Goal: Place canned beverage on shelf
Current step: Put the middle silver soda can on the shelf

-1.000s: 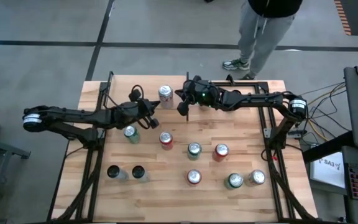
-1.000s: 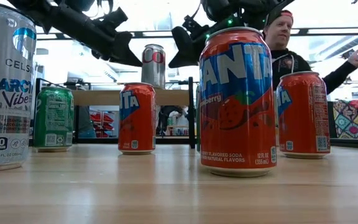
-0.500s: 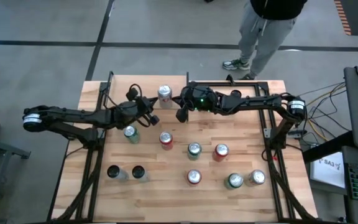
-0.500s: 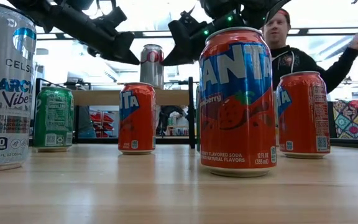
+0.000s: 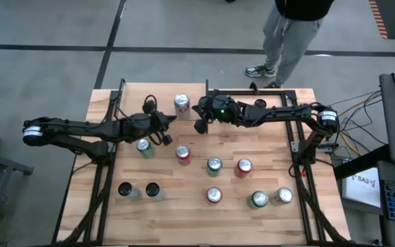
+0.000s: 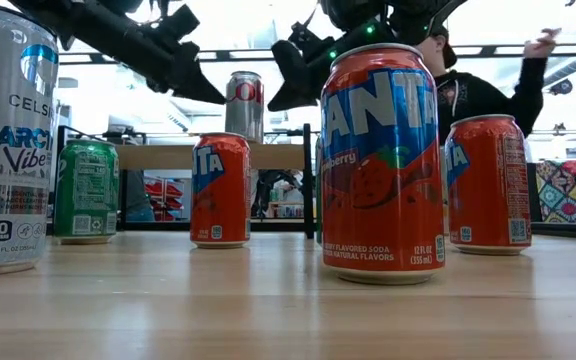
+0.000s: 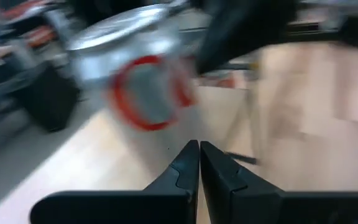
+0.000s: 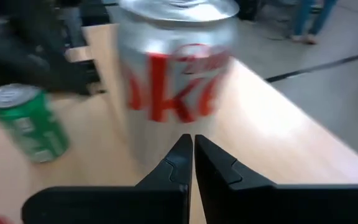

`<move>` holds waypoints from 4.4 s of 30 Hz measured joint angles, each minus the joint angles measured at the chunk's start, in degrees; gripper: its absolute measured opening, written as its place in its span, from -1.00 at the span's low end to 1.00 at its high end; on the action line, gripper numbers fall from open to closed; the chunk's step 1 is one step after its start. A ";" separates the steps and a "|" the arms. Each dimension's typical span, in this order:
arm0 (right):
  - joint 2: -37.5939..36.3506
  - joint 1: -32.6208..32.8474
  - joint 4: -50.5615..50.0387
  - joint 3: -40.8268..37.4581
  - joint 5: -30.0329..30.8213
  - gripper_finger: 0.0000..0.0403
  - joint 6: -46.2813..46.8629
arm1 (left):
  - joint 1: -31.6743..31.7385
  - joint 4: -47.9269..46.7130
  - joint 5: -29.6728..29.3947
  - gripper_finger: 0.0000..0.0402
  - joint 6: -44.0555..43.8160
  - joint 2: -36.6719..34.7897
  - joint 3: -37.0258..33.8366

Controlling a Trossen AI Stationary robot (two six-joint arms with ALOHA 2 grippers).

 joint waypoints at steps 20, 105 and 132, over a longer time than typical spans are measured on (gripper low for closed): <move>0.25 -0.62 3.64 0.02 -4.96 -0.96 -0.16 | 0.94 5.06 -14.87 -1.00 0.21 4.42 0.00; 0.36 -5.30 -0.22 0.31 -4.59 -0.95 -14.36 | -1.38 -4.59 3.95 -1.00 6.62 -0.95 0.00; 0.45 -4.24 7.53 -0.04 -6.80 -0.95 -5.91 | 1.51 1.26 -2.64 -1.00 14.36 -1.22 0.00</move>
